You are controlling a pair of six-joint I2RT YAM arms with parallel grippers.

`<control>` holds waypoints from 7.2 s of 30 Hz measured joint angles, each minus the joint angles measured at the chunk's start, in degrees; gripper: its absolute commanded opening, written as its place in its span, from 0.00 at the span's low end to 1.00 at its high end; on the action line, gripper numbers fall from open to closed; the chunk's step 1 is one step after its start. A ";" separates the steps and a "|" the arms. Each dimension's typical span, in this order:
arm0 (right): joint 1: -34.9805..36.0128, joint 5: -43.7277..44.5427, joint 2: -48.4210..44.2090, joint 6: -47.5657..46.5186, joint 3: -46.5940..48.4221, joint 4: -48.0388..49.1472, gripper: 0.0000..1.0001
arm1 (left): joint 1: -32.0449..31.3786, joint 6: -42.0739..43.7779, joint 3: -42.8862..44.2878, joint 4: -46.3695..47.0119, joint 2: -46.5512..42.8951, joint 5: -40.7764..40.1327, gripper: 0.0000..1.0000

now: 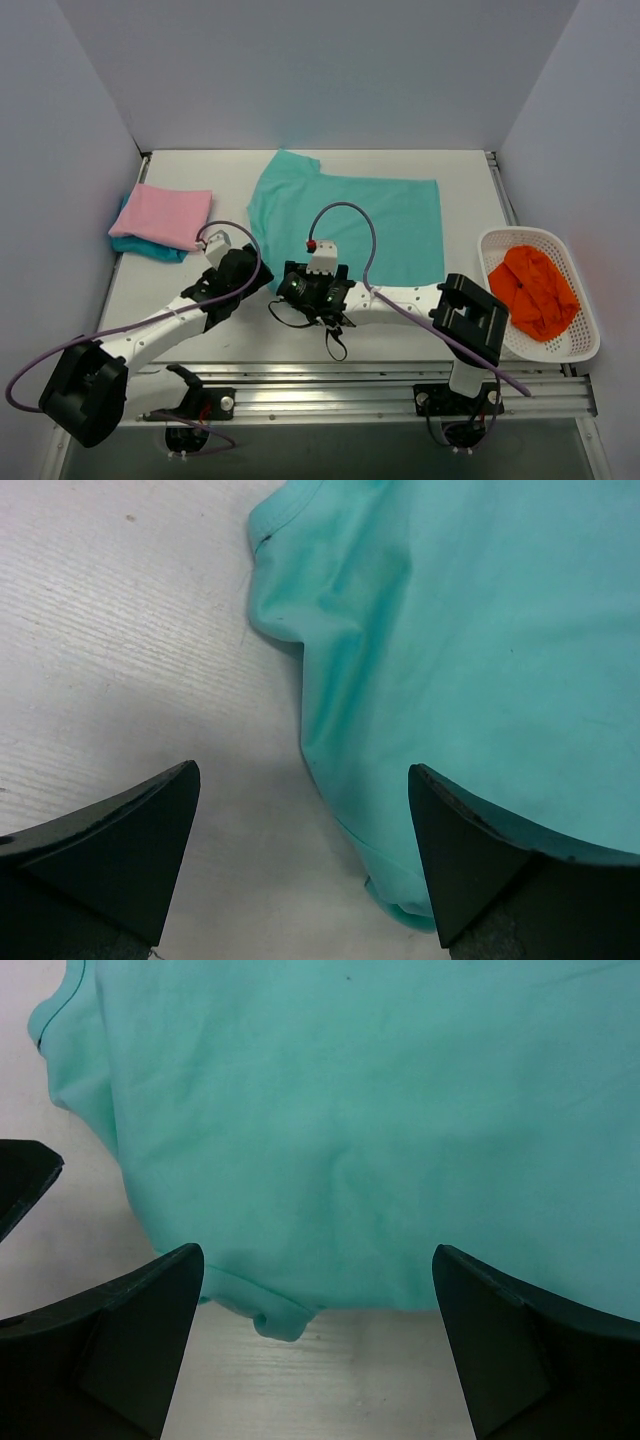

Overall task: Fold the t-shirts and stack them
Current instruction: Flatten the tshirt out

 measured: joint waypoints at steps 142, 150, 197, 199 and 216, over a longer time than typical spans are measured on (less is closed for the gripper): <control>-0.11 10.62 -20.33 5.44 -8.11 -12.85 0.88 | 4.79 9.16 19.08 28.79 39.17 10.82 0.16; -0.17 10.25 -19.76 5.20 -8.11 -12.50 0.87 | 4.31 10.71 17.66 19.12 22.18 6.40 0.12; -27.17 -14.19 -57.00 -0.74 -33.09 -12.50 1.00 | -10.14 -6.78 -0.13 -29.90 -18.16 -5.31 0.94; -27.28 -17.55 -55.93 0.13 -33.57 -12.55 1.00 | -10.12 -5.09 -0.13 -27.58 -15.04 -5.73 0.94; -27.21 -22.27 -61.66 17.75 -41.46 -24.48 0.96 | 7.96 7.48 -6.69 -6.03 -7.45 10.54 0.94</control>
